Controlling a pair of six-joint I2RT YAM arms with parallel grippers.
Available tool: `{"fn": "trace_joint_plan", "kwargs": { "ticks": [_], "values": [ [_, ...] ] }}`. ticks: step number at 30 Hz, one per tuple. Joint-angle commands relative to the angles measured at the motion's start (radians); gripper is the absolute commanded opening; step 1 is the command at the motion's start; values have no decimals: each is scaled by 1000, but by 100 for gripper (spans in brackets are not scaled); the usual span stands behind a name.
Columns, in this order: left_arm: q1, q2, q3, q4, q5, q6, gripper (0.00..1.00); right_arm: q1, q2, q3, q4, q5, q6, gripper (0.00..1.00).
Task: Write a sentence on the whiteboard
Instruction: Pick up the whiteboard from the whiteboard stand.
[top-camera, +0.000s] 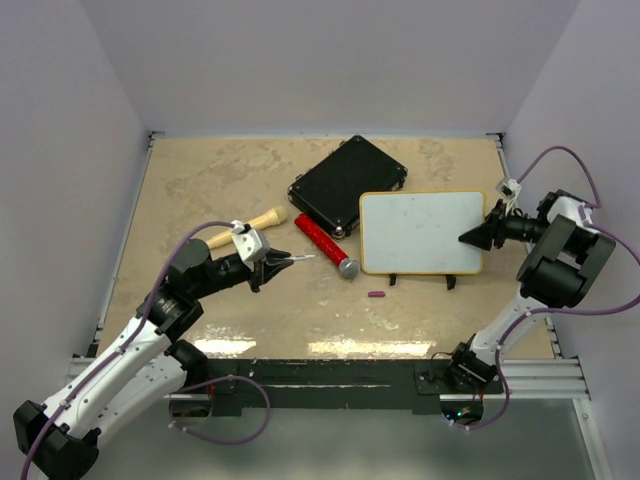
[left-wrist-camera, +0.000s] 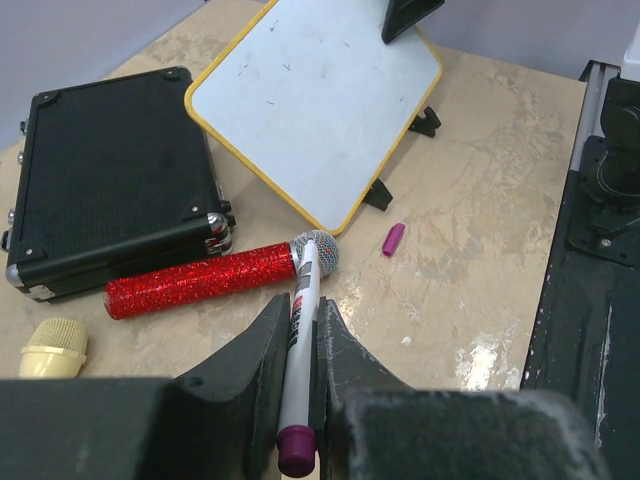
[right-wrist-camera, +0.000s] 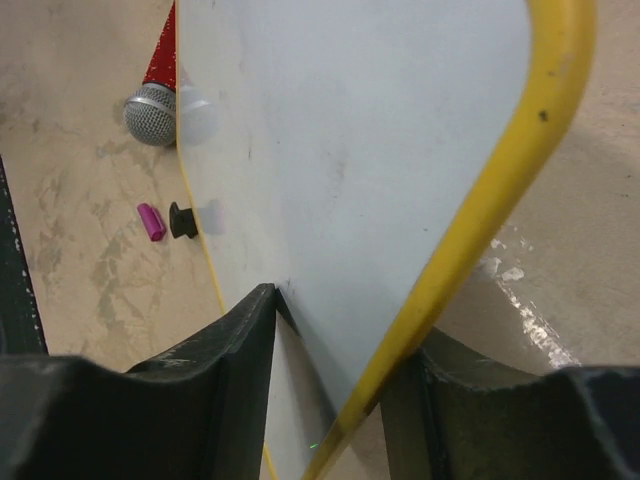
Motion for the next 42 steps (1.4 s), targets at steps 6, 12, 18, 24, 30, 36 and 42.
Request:
{"fn": "trace_joint_plan", "kwargs": {
  "ticks": [6,12,18,24,30,36,42],
  "values": [
    [6,11,7,50,14,-4,0,0,-87,22,12,-64,-34,3],
    [7,20,9,50,13,-4,0,0,-166,2,14,-85,-32,0],
    [7,26,9,50,13,-4,0,2,-234,-23,18,-93,-16,0],
    [11,34,9,50,11,-5,0,45,-326,-63,20,-36,-6,0],
    [14,38,9,50,11,-7,0,100,-400,-55,18,-33,30,0],
    [14,38,7,51,8,-10,0,166,-433,-51,15,-9,70,0],
    [15,41,9,51,7,-11,0,234,-443,-55,31,-10,142,0]
  ]
}}
